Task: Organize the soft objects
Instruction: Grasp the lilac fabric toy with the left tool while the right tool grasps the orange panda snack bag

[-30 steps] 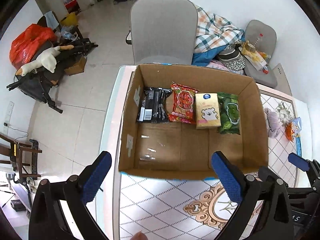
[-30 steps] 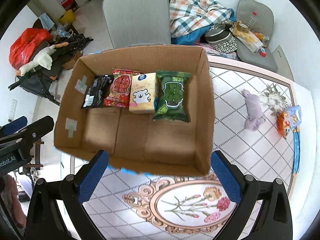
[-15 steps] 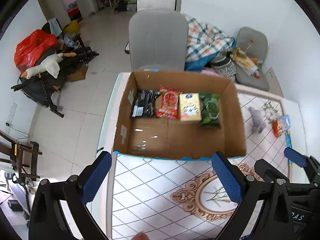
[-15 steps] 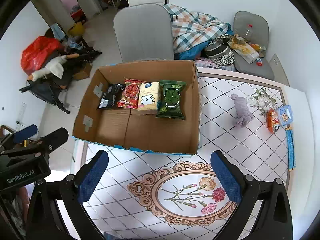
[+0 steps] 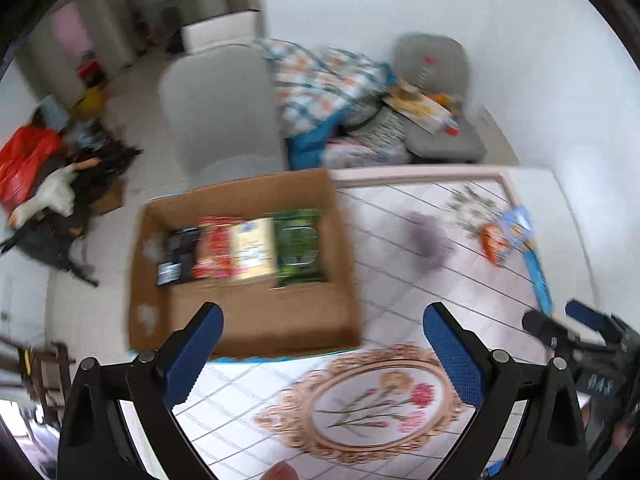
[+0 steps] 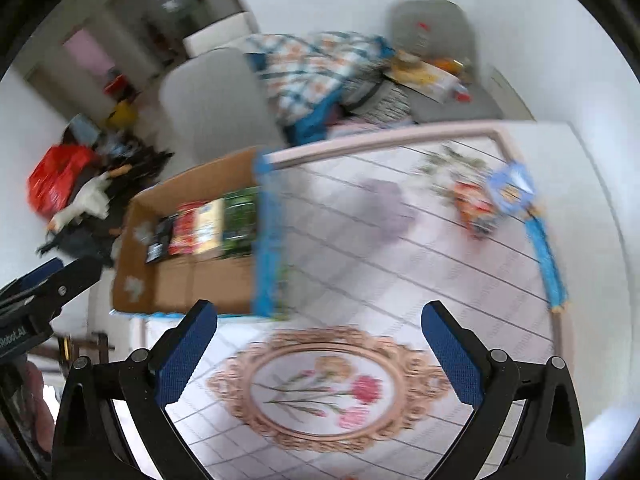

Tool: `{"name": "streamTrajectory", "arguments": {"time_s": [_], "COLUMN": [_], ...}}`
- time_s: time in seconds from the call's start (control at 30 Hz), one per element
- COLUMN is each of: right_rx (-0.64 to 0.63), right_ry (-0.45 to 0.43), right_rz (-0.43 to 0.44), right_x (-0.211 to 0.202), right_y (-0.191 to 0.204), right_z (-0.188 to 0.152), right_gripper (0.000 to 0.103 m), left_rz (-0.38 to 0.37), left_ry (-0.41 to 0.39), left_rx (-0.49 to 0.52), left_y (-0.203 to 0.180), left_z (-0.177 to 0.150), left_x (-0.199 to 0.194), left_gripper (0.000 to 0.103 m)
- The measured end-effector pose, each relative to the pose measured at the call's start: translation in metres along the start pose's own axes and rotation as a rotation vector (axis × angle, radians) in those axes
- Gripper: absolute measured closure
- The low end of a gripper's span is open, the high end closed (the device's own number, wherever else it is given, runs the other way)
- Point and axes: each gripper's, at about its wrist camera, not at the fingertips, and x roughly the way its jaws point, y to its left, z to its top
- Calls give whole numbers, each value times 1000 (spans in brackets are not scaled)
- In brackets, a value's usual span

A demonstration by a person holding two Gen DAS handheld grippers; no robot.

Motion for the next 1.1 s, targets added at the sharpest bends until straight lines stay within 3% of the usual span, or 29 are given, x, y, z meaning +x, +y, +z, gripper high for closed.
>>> {"name": "streamTrajectory", "arguments": {"time_s": [0.2,0.37,0.53,0.63,0.73,0.9,0.93,1.0,1.03,1.1], "right_rx": [98,163,163,157,156,172,175,191,196,176], "right_ry": [41,141,250,310,347,398,405,418,424,413], "right_rz": [-78,-65,-54,-45,-42,-10,-7,27,34,2], "right_x": [27,90,155,187,213,245,249,256,259,260], "right_y": [-108,-177,-201,-207,-210,-209,-208,-204,-201,-193], "right_z": [45,88,114,120,125,126,126,124,124,124], "right_gripper": [0,0,1,9,13,34,44,55,71,72], "left_rz": [-73,-62,-34,-33,-60,-91,-102,-114,-108,-92], "left_ry": [128,230,362,445,505,563,573,588,585,560], "left_rx": [50,64,50,44,35,31,25,23,31,42], "left_y": [-78,-120,-142,-146,-150,-155,-156,-158,-159,-161], "left_z": [46,72,89,90,88,82,80,76,75,72], "left_x": [71,139,219,258,287,312,315,318,317,313], "left_gripper": [1,1,1,2,18,48,52,68,69,72]}}
